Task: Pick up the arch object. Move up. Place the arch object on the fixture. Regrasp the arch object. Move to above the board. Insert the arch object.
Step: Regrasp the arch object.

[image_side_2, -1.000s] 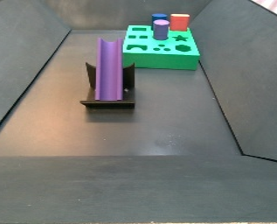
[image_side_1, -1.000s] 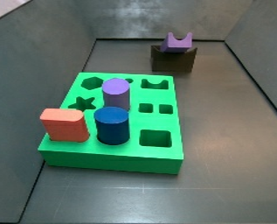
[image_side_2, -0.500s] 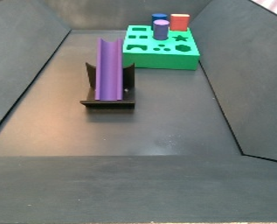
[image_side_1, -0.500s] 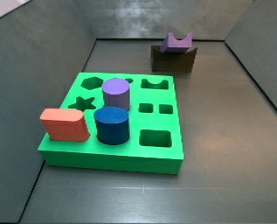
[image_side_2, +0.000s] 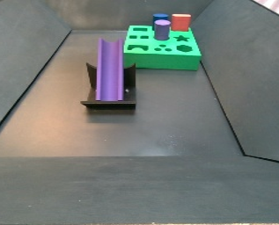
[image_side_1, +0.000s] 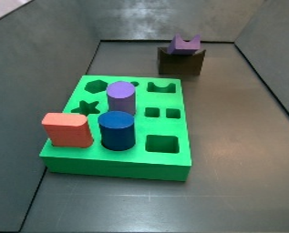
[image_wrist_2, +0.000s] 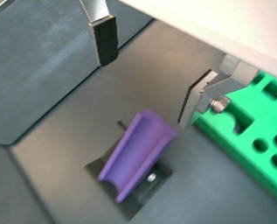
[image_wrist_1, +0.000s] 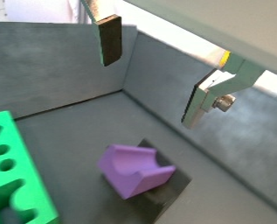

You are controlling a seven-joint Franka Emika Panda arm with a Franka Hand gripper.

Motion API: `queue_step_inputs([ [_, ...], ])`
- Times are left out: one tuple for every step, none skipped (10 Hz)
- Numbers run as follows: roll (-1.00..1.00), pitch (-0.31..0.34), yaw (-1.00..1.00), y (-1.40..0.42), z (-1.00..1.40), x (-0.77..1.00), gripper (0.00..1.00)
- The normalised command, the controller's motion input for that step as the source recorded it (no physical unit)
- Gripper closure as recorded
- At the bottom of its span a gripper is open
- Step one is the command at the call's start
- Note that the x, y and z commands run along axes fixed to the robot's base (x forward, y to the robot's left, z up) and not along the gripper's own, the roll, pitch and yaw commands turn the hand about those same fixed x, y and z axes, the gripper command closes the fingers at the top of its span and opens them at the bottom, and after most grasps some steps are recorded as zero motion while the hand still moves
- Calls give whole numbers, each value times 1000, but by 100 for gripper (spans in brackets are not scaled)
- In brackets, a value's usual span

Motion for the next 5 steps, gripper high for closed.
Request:
queue_step_inputs([
  [1000, 65, 45, -30, -5, 64, 0],
  [1000, 82, 51, -33, -6, 77, 0],
  [1000, 112, 63, -40, 0, 93, 0],
  [1000, 130, 70, -42, -2, 99, 0],
  [1000, 166, 94, -45, -9, 108, 0],
])
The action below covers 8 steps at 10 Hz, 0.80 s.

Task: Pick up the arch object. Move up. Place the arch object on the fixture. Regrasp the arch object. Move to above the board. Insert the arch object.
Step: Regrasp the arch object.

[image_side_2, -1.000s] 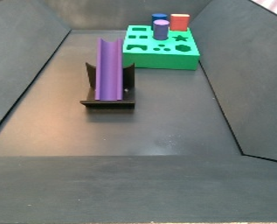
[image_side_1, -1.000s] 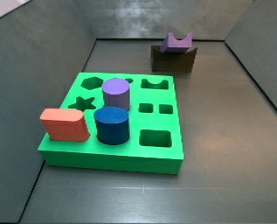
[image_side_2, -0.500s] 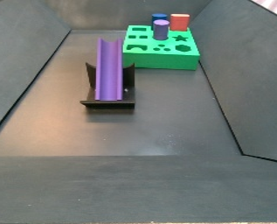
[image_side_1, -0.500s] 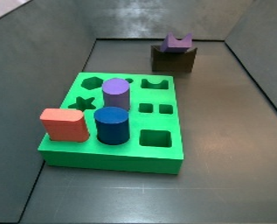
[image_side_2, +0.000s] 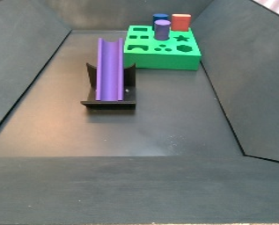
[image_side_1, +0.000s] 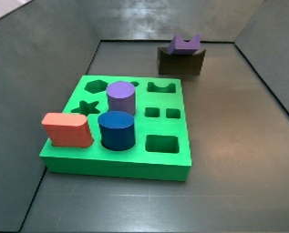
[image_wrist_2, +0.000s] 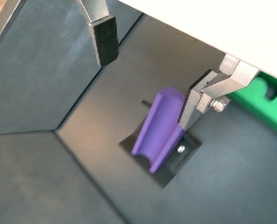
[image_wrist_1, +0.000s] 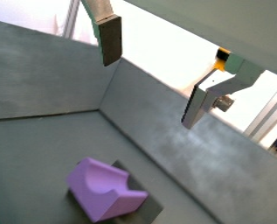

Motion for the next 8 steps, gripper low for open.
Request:
queue_step_inputs([
  [1000, 206, 134, -49, -7, 109, 0],
  [908, 220, 167, -51, -8, 109, 0],
  [720, 201, 190, -52, -9, 114, 0],
  [533, 176, 212, -56, -12, 117, 0],
  [316, 138, 227, -47, -3, 112, 0],
  [226, 103, 230, -40, 1, 99, 0],
  [188, 64, 227, -42, -4, 91, 0],
  [173, 37, 217, -50, -11, 91, 0],
])
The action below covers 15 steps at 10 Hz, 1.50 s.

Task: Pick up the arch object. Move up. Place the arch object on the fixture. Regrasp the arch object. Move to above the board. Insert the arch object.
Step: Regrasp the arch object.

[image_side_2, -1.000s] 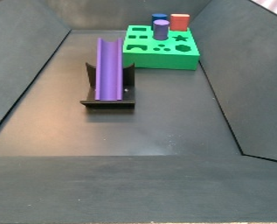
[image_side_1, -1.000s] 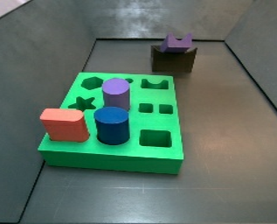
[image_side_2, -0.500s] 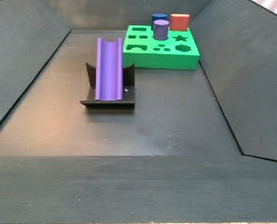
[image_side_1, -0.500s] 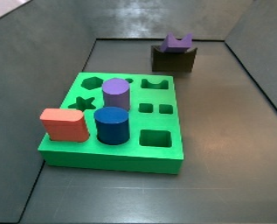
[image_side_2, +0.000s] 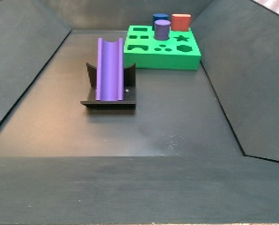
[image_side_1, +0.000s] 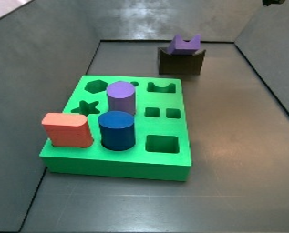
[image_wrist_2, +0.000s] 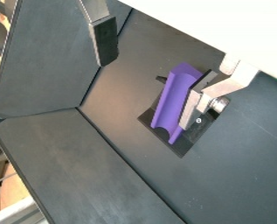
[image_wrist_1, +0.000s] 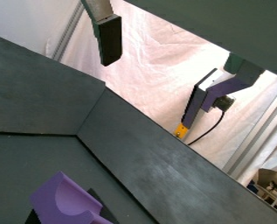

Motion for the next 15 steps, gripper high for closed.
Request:
queue_step_inputs([
  [166, 0, 214, 44, -1000, 38, 0],
  [164, -14, 187, 45, -1000, 43, 0],
  [157, -39, 166, 43, -1000, 50, 0],
  [122, -77, 130, 35, -1000, 61, 0],
  [96, -94, 105, 34, -1000, 70, 0],
  [71, -104, 66, 32, -1000, 83, 0],
  [67, -104, 49, 31, -1000, 88, 0],
  [66, -93, 8, 23, -1000, 100, 0],
  [68, -85, -6, 21, -1000, 105, 0],
  [63, -59, -22, 15, -875, 103, 0],
  [62, -48, -27, 10, -760, 99, 0],
  [67, -18, -30, 1, -538, 87, 0],
  [68, 10, -22, -5, -328, 79, 0],
  [66, 25, -14, -4, -178, 79, 0],
  [0, 0, 0, 0, 0, 0, 100],
])
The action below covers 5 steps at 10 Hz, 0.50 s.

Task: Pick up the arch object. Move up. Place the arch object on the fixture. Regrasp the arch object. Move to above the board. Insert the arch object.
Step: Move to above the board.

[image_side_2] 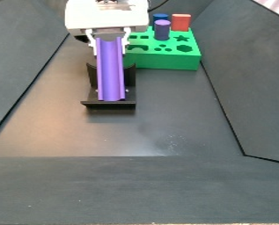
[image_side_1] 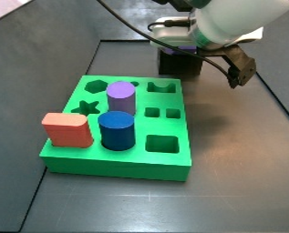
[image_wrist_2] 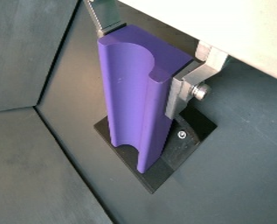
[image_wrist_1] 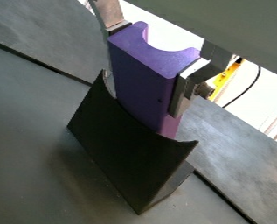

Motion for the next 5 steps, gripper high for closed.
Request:
queue_step_inputs([
  [-219, -44, 206, -62, 1000, 95, 100],
  [-220, -39, 196, -63, 1000, 93, 100],
  [-196, -37, 162, -60, 1000, 89, 100],
  [-129, -48, 98, -55, 1000, 83, 100],
  [-84, -53, 66, -56, 1000, 79, 100],
])
